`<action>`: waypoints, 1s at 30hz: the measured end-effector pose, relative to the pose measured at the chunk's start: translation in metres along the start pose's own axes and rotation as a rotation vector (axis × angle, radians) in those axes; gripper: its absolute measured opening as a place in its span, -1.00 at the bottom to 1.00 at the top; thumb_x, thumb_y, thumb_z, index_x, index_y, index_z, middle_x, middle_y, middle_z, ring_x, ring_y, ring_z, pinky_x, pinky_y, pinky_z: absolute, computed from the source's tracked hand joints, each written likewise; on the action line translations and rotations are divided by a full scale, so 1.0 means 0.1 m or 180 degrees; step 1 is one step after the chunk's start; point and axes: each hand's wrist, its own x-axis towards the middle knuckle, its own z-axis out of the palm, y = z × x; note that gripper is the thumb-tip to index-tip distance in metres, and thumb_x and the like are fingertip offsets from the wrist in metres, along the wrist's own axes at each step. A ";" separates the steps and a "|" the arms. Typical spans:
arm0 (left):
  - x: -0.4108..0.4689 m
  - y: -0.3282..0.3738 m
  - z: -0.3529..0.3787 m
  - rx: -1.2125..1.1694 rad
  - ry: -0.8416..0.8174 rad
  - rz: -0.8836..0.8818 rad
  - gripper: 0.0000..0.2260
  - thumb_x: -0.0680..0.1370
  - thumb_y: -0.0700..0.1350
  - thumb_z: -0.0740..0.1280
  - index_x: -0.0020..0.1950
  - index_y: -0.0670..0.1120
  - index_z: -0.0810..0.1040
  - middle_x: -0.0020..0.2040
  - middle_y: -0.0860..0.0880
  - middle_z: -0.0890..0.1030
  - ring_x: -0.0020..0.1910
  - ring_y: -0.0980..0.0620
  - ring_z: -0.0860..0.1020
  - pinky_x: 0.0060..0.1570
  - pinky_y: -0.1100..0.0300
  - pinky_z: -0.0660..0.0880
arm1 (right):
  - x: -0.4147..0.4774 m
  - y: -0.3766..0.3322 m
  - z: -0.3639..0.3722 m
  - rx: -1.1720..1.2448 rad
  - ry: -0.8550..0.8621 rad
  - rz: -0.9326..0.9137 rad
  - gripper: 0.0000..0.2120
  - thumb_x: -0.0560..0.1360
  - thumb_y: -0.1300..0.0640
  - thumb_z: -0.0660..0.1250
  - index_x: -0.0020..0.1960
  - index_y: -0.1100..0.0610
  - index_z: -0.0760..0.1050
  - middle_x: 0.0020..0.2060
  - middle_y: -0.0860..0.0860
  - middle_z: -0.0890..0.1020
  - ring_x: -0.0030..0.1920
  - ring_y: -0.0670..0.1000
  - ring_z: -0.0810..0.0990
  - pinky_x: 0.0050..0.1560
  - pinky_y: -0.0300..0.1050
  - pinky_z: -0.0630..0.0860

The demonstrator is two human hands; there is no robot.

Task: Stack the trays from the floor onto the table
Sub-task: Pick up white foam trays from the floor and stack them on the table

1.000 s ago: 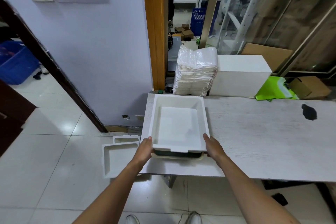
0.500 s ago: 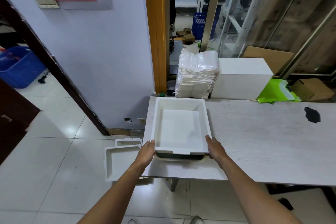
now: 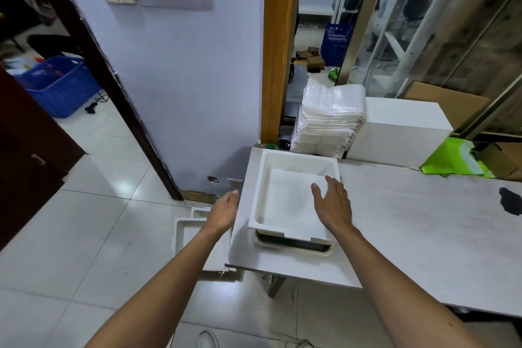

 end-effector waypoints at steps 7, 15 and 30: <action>0.11 -0.15 -0.58 0.0162 0.0457 0.0061 -0.59 0.68 0.14 0.04 0.08 -0.08 0.58 0.09 -0.12 0.64 0.11 -0.12 0.57 0.17 -0.02 0.46 | -0.05 -0.59 0.36 -0.0017 -0.0531 -0.0445 -0.42 0.65 -0.21 0.08 0.60 0.01 0.15 0.54 0.02 0.30 0.54 0.10 0.21 0.48 0.09 0.20; 0.06 -0.69 -1.30 0.0019 0.0759 -0.0231 -0.57 0.65 0.17 0.08 0.27 -0.05 0.57 0.21 -0.06 0.62 0.19 -0.08 0.56 0.26 -0.02 0.45 | -0.12 -1.16 1.09 -0.0306 -0.0961 -0.0941 -0.48 0.64 -0.24 0.07 0.53 -0.05 0.29 0.47 0.07 0.43 0.44 0.15 0.39 0.40 0.12 0.36; 0.62 -2.25 -1.83 0.0045 0.0665 -0.0992 -0.69 0.65 -0.07 0.17 0.27 -0.05 0.63 0.30 -0.03 0.60 0.31 -0.07 0.51 0.32 0.09 0.41 | -0.23 -1.53 2.78 -0.0915 -0.1673 -0.1039 -0.52 0.67 -0.15 0.07 0.52 0.01 0.32 0.44 0.12 0.45 0.43 0.19 0.38 0.39 0.12 0.36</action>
